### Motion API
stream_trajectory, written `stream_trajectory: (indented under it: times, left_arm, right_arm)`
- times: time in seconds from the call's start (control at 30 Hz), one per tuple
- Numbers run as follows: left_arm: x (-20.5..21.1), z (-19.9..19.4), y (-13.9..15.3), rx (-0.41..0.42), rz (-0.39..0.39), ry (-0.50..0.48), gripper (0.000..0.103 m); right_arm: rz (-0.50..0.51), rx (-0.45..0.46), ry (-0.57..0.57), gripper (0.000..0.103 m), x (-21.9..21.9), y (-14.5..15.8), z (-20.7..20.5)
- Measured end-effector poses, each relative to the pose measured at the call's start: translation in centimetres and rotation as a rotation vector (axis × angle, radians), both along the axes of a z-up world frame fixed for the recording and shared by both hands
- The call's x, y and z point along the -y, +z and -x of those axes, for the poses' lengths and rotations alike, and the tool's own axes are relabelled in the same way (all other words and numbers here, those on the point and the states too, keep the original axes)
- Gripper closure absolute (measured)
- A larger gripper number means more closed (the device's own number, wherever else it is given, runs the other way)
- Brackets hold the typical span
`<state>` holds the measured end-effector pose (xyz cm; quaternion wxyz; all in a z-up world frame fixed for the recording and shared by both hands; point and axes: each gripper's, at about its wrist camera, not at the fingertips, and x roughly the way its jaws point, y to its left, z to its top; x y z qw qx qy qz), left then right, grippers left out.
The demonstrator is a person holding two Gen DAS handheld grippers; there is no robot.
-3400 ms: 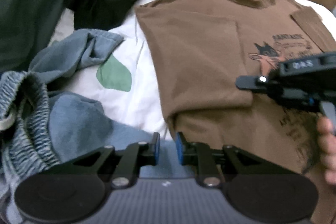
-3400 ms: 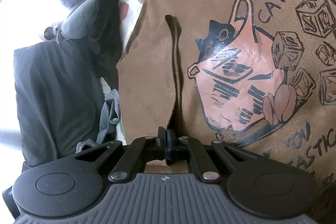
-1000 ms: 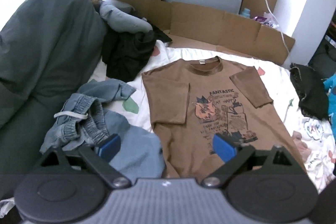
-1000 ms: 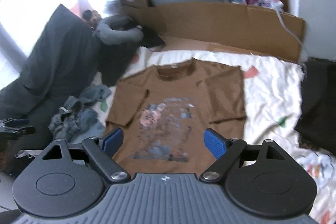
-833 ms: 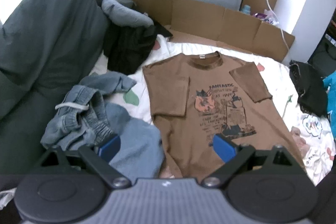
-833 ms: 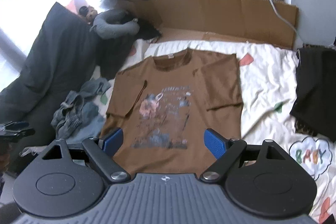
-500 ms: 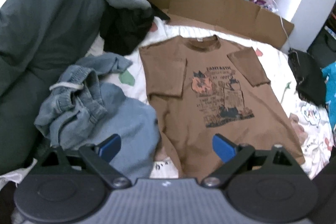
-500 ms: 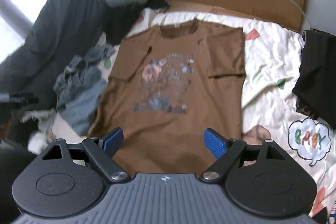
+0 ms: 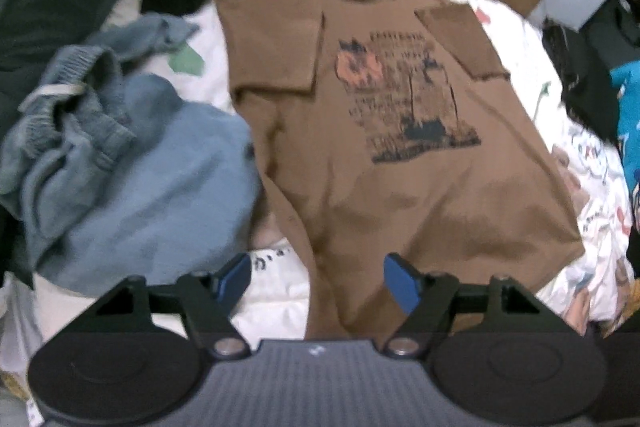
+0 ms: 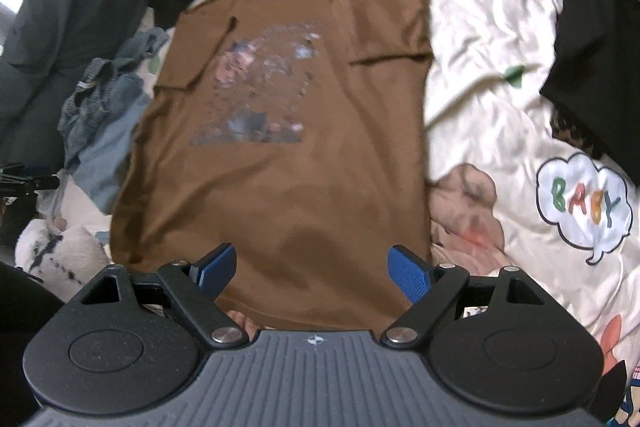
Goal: Fold clothes
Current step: 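Lower both tools to the T-shirt hem and pinch it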
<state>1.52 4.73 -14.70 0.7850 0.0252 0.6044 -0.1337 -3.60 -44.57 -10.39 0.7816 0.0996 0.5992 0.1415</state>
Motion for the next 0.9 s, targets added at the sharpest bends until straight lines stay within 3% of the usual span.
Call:
stream_trajectory:
  times: [0.23,0.43,0.53,0.6,0.67,0.9]
  left_arm:
    - [1.1,-1.8,-5.9,-0.124,0.014,-0.092,0.038]
    - [0.7,-2.5,-9.8,-0.213,0.018,-0.09,0.045]
    - [0.1,-2.4,-11.6,-0.267,0.016,-0.075,0.058]
    - [-0.6,-2.1,-12.9,-0.314,-0.007,-0.064,0.082]
    - [-1.3,-1.6,-14.1,-0.365,-0.04,-0.052,0.094]
    - [-4.5,-0.2,-14.4,-0.383,0.016,0.023,0.091]
  right_arm:
    - [-0.011,-0.061,-0.025,0.018,2.0,-4.5,-0.3]
    - [-0.011,-0.103,-0.042,0.02,3.3,-8.5,-0.5]
    - [0.008,-0.12,-0.046,0.02,4.0,-10.8,-0.5]
    - [0.029,-0.14,-0.054,0.021,4.5,-12.4,-0.4]
    - [0.053,-0.17,-0.067,0.022,5.2,-14.0,-0.2]
    - [0.089,-0.231,-0.072,0.024,6.3,-17.1,0.7]
